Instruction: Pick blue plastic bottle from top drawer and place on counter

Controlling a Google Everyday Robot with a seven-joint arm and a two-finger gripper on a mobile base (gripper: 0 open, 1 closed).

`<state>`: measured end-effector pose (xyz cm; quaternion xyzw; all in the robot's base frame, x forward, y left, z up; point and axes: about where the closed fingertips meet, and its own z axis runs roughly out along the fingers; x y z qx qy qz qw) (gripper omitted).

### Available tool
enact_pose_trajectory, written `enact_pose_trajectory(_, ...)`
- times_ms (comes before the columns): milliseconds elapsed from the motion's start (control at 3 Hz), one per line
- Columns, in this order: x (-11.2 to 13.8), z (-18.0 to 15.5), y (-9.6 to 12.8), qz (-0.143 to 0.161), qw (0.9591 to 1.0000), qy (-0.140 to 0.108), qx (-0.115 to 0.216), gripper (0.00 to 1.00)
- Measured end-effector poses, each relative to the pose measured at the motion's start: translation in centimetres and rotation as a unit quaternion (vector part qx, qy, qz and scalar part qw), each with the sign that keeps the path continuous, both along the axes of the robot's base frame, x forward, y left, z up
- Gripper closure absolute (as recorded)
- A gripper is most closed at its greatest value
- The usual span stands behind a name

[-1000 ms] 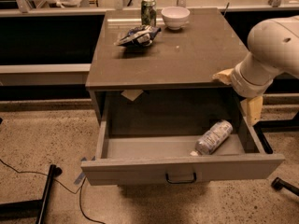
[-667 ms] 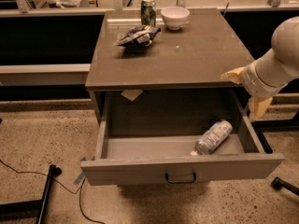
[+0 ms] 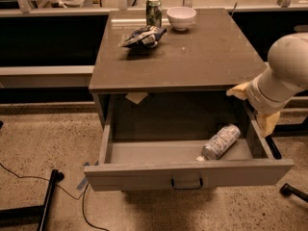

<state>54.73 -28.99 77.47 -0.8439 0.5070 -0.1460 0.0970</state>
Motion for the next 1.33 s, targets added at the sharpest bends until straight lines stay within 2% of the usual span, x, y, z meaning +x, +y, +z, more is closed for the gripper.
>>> enact_pose_trajectory(333, 0.5, -4.2, -0.5, 0.014, 0.9987, 0.037, -0.033, 0.21)
enact_pose_trajectory(667, 0.8, -6.8, -0.2, 0.037, 0.9963, 0.062, -0.045, 0.23)
enact_pose_trajectory(1000, 1.4, -10.2, 0.8, 0.061, 0.9929, 0.092, -0.045, 0.24)
enact_pose_trajectory(1333, 1.2, -13.9, 1.8, 0.08, 0.9873, 0.135, -0.027, 0.26)
